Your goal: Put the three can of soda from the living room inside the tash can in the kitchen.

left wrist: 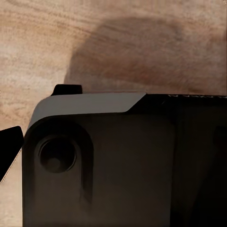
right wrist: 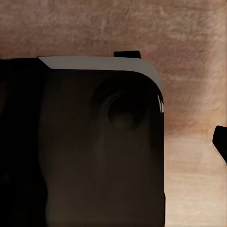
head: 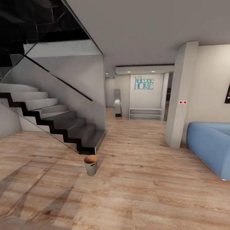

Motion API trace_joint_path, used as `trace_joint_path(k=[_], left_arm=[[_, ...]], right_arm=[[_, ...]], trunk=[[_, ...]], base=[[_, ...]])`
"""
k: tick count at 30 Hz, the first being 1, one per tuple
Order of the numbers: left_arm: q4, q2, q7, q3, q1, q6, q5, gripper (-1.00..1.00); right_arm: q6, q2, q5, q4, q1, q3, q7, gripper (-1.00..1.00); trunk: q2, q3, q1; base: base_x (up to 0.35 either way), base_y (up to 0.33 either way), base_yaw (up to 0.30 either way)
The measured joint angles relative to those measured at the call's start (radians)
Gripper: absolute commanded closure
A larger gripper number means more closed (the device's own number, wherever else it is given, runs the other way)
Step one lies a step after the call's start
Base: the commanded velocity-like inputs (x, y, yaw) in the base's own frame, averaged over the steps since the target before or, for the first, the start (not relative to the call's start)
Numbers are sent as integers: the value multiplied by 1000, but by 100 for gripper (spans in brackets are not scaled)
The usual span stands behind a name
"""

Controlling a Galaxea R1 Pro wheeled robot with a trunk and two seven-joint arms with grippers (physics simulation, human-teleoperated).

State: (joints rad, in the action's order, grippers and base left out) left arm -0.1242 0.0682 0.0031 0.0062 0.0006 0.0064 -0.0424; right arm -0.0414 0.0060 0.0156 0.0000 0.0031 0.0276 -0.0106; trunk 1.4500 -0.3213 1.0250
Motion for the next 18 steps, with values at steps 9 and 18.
trace_joint_path(k=[9, 18], left_arm=[[0, -1, 0, 0, 0, 0, 0, -100], [0, -1, 0, 0, 0, 0, -1, -100]], right_arm=[[0, -1, 0, 0, 0, 0, 0, -100], [0, 0, 1, 0, 0, 0, 0, -100]], trunk=[[0, 0, 0], [0, 0, 0]], base=[[338, 0, 0], [338, 0, 0]])
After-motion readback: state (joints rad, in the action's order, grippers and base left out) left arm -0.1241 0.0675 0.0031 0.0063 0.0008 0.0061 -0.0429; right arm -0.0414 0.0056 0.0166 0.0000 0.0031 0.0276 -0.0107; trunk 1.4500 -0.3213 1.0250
